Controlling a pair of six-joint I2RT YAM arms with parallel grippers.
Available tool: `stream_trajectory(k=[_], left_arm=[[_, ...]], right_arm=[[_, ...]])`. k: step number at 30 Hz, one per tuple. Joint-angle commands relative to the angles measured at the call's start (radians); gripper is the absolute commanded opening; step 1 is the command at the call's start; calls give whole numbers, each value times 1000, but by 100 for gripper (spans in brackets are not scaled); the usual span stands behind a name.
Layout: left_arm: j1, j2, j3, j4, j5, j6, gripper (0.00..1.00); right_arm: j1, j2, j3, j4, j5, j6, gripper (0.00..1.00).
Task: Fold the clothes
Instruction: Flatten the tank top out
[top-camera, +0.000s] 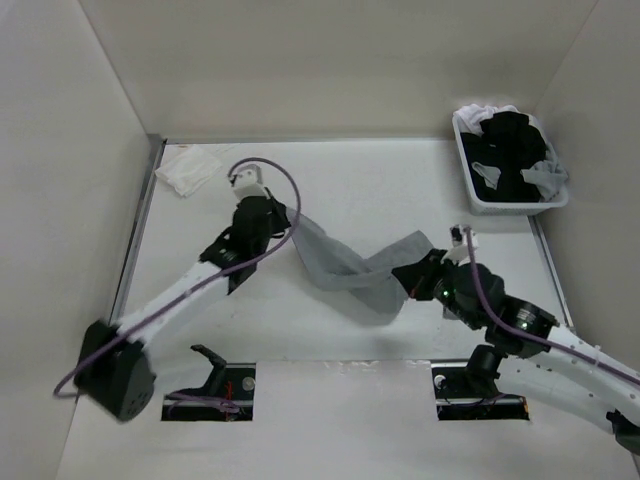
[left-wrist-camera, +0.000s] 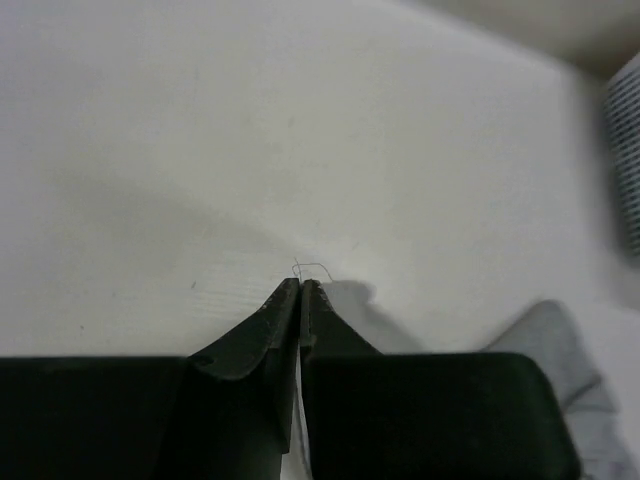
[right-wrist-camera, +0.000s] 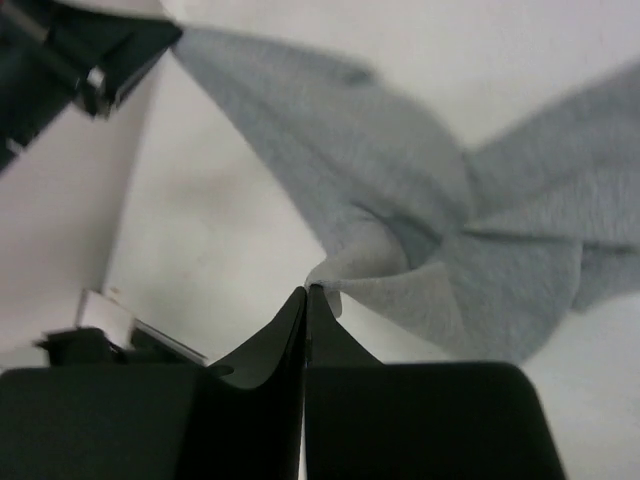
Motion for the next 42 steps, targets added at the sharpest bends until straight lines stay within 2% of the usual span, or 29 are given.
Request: stream_trajectory(k=[1,4,7,10,16,20,23,25,27,30,33,35,38,42], left_arm=[[-30,-315,54,-129,-149,-9,0],[-98,-487,180,-255,-272,36,0],[-190,-561,336,-296,-396,115,0],[-269,-535,485,-252,-490,232,0],[-427,-440,715,-60,-547,457,0],[-504,-401,802,30,-567,566,0],[-529,-371,808,85,-587,640,0],[-505,-329,776,122,-619,690,0],[-452,-276,730,151,-627,729,1],[-394,-187,653,132,-584,699,1],[-266,-61,560,42,-504,532,1],[-144,29,546,-41,-411,386,1],[52,190,643,-146,-247,228,1],[155,309,902,-215,-156,203,1]], right_arm=[[-4,16,237,-15,119,-149,0],[27,61,481,-81,248,-247,0],[85,116,742,-120,384,-381,0],[158,188,970,-111,487,-516,0],[342,401,1362,-25,631,-823,0],[455,493,1503,123,703,-1060,0],[469,533,1499,272,713,-1209,0],[418,542,1441,311,702,-1227,0],[319,541,1344,308,662,-1178,0],[98,553,1221,209,526,-994,0],[-182,611,1157,75,212,-726,0],[-333,680,1137,53,-5,-618,0],[-530,879,1225,26,-262,-509,0],[-630,1133,1545,-100,-341,-469,0]])
